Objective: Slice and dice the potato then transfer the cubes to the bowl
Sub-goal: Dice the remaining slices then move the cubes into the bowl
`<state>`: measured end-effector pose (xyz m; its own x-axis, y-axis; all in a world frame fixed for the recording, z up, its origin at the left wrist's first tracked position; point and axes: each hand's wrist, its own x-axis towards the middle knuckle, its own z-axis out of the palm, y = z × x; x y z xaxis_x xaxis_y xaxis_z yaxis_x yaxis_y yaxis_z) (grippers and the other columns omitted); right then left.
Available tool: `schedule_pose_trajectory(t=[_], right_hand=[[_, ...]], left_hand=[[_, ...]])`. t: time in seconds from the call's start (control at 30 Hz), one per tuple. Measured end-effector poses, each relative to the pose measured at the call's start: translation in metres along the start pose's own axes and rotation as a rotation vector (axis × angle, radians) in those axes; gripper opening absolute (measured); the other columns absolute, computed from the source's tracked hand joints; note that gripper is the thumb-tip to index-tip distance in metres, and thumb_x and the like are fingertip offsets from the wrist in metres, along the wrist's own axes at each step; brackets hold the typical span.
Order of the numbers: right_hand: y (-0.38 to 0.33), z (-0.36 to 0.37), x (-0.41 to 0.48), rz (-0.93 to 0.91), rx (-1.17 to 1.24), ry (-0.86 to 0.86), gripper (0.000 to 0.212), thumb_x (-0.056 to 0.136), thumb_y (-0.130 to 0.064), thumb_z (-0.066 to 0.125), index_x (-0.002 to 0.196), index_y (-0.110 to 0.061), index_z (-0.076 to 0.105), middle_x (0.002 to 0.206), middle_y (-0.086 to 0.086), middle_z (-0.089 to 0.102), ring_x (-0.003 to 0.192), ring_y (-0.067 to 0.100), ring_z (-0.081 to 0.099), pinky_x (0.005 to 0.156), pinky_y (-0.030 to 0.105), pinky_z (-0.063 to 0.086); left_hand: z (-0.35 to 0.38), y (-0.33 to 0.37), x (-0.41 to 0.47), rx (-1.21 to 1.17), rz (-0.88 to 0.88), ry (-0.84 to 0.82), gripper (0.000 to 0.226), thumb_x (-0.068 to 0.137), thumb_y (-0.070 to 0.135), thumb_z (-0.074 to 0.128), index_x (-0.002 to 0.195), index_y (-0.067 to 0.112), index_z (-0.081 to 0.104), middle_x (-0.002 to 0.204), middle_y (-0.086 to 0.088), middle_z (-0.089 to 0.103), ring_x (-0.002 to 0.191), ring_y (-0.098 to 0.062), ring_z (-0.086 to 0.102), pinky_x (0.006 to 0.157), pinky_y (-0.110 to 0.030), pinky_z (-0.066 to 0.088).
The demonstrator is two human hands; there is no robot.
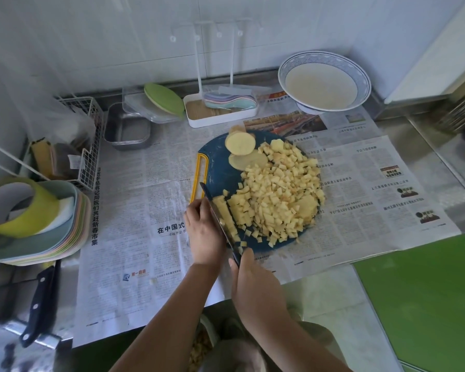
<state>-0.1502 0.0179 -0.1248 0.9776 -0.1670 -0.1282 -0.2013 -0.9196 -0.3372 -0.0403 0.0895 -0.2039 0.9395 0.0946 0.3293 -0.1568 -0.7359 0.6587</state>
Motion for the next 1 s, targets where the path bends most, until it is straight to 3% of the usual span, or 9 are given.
schedule_pose_trajectory(t=[0.07, 0.2, 0.27, 0.33, 0.47, 0.57, 0.83, 1.0], right_hand=[[-0.003, 0.003, 0.002, -0.022, -0.029, -0.024, 0.030, 0.082, -0.039, 0.068, 0.091, -0.011, 0.064, 0.047, -0.005, 0.056, 0.036, 0.004, 0.054, 0.037, 0.013, 0.020], [-0.002, 0.010, 0.000, 0.005, -0.018, -0.029, 0.043, 0.069, -0.037, 0.084, 0.094, -0.008, 0.065, 0.045, -0.005, 0.056, 0.035, 0.004, 0.054, 0.034, 0.012, 0.032], [-0.005, 0.006, 0.004, 0.029, 0.022, -0.119, 0.041, 0.095, -0.036, 0.056, 0.124, -0.008, 0.050, 0.077, -0.001, 0.069, 0.067, 0.007, 0.068, 0.055, 0.016, 0.046], [-0.007, 0.003, 0.005, 0.060, 0.104, -0.144, 0.044, 0.104, -0.040, 0.026, 0.139, -0.011, 0.030, 0.103, 0.001, 0.068, 0.094, 0.013, 0.067, 0.074, 0.021, 0.047], [-0.008, -0.001, 0.011, 0.120, 0.138, -0.151, 0.045, 0.104, -0.042, 0.024, 0.138, -0.013, 0.031, 0.107, 0.001, 0.068, 0.098, 0.015, 0.066, 0.077, 0.024, 0.047], [-0.006, 0.004, 0.020, 0.146, 0.109, -0.173, 0.046, 0.104, -0.041, 0.026, 0.138, -0.011, 0.032, 0.108, 0.002, 0.067, 0.100, 0.018, 0.066, 0.081, 0.028, 0.050], [-0.009, 0.001, 0.024, 0.161, 0.122, -0.180, 0.035, 0.105, -0.038, 0.028, 0.127, -0.012, 0.038, 0.107, 0.003, 0.067, 0.098, 0.018, 0.066, 0.077, 0.028, 0.049], [-0.012, -0.002, 0.027, 0.182, 0.121, -0.152, 0.033, 0.105, -0.036, 0.028, 0.122, -0.011, 0.041, 0.109, 0.006, 0.066, 0.103, 0.022, 0.065, 0.076, 0.030, 0.047]], left_hand=[[-0.001, 0.000, -0.001, 0.000, -0.017, -0.005, 0.040, 0.080, -0.013, 0.060, 0.119, -0.003, 0.058, 0.111, -0.019, 0.051, 0.100, -0.028, 0.042, 0.089, -0.038, 0.041], [-0.003, 0.003, -0.002, -0.010, -0.028, -0.018, 0.034, 0.081, -0.009, 0.060, 0.114, -0.004, 0.060, 0.112, -0.019, 0.049, 0.103, -0.029, 0.041, 0.089, -0.039, 0.042], [-0.002, 0.002, -0.002, -0.005, -0.043, -0.015, 0.033, 0.081, -0.010, 0.060, 0.113, -0.003, 0.062, 0.111, -0.019, 0.049, 0.103, -0.029, 0.042, 0.088, -0.040, 0.044], [-0.001, 0.000, -0.001, -0.010, -0.038, -0.006, 0.032, 0.082, -0.010, 0.060, 0.113, -0.003, 0.063, 0.109, -0.019, 0.051, 0.101, -0.029, 0.043, 0.086, -0.042, 0.045], [0.000, 0.002, 0.002, -0.046, -0.021, 0.027, 0.027, 0.092, 0.005, 0.051, 0.114, -0.002, 0.065, 0.106, -0.019, 0.053, 0.099, -0.025, 0.043, 0.086, -0.041, 0.046], [-0.003, 0.009, 0.003, -0.074, -0.017, 0.076, 0.038, 0.099, 0.019, 0.038, 0.118, -0.002, 0.063, 0.104, -0.019, 0.054, 0.098, -0.025, 0.045, 0.086, -0.035, 0.045], [-0.003, 0.010, 0.003, -0.055, -0.012, 0.095, 0.038, 0.099, 0.019, 0.039, 0.118, -0.004, 0.063, 0.103, -0.021, 0.056, 0.095, -0.034, 0.052, 0.084, -0.036, 0.045], [-0.003, 0.012, 0.003, -0.028, -0.005, 0.109, 0.039, 0.098, 0.020, 0.039, 0.113, -0.004, 0.066, 0.100, -0.022, 0.057, 0.092, -0.036, 0.055, 0.086, -0.029, 0.038]])
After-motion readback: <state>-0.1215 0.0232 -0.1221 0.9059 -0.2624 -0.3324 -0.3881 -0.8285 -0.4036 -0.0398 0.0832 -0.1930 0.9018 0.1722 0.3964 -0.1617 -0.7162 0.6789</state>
